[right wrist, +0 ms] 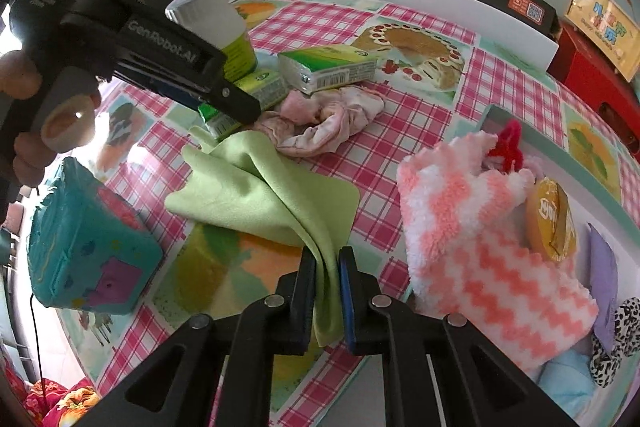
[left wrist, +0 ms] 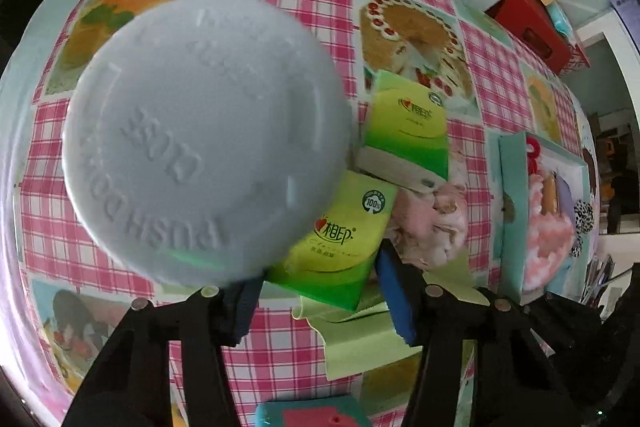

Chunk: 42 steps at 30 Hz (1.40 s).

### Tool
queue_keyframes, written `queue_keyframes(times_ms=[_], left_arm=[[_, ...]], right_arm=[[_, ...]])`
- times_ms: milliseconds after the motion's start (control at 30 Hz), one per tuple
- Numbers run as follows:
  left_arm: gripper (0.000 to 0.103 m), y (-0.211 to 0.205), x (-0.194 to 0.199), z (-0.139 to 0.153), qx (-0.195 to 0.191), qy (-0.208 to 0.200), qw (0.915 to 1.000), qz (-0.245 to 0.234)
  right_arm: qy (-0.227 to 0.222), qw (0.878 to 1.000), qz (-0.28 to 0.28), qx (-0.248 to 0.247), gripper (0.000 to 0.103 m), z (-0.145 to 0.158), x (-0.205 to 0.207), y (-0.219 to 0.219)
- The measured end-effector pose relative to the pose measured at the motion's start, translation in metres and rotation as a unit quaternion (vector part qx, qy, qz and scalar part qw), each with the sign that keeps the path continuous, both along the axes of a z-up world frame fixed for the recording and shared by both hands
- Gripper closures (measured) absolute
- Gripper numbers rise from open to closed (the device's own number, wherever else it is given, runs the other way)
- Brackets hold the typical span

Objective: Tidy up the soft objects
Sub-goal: 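Grasp the green tissue pack with the left gripper while the right gripper lifts the green cloth, then carry the tissue pack with the left gripper while the right gripper carries the cloth to the tray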

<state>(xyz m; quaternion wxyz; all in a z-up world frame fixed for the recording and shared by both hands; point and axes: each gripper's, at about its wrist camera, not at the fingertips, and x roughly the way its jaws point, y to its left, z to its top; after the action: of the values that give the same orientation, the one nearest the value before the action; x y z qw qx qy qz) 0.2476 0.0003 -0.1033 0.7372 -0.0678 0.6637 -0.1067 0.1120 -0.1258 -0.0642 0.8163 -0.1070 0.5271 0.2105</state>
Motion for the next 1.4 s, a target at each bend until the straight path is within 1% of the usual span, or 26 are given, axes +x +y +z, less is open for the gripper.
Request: queue_keyframes(times_ms=[167,333,433,567,667,700,767,933,1100,1233,1400], left_arm=[[0.047,-0.003,-0.013,0.005,-0.001,-0.008,1.0,0.002],[0.047,-0.005,-0.028,0.021,-0.003,-0.027,0.9995,0.013],[0.047,-0.004,-0.041,0.034,-0.012,-0.044,0.9986,0.028],[0.047,-0.001,-0.056,0.057,-0.014,-0.074,0.9963,0.042],[0.047,0.022,-0.077,0.077,-0.022,-0.095,0.9937,0.055],[0.047,0.022,-0.082,0.084,-0.025,-0.108,0.992,0.06],[0.047,0.035,-0.096,0.099,-0.028,-0.124,0.9897,0.066],[0.047,0.034,-0.12,0.129,-0.031,-0.166,0.9822,0.082],[0.047,0.029,-0.136,0.156,-0.041,-0.201,0.9738,0.098],[0.047,0.022,-0.146,0.175,-0.044,-0.223,0.9686,0.1],[0.047,0.009,-0.157,0.204,-0.048,-0.251,0.9627,0.088]], right_arm=[[0.0,1.0,-0.001,0.001,0.091,0.0,-0.001,-0.001],[-0.005,1.0,-0.002,0.007,0.092,0.005,-0.002,-0.004],[-0.011,1.0,-0.002,0.012,0.093,0.011,-0.005,-0.005],[-0.022,1.0,-0.005,0.021,0.094,0.021,-0.008,-0.01],[-0.03,0.999,-0.008,0.028,0.094,0.029,-0.011,-0.014],[-0.034,0.999,-0.009,0.031,0.094,0.032,-0.011,-0.015],[-0.042,0.998,-0.011,0.037,0.094,0.038,-0.013,-0.017],[-0.072,0.996,-0.014,0.053,0.094,0.057,-0.019,-0.022],[-0.108,0.99,-0.034,0.079,0.094,0.083,-0.024,-0.034],[-0.143,0.983,-0.054,0.102,0.094,0.108,-0.032,-0.049],[-0.191,0.969,-0.089,0.13,0.094,0.143,-0.045,-0.076]])
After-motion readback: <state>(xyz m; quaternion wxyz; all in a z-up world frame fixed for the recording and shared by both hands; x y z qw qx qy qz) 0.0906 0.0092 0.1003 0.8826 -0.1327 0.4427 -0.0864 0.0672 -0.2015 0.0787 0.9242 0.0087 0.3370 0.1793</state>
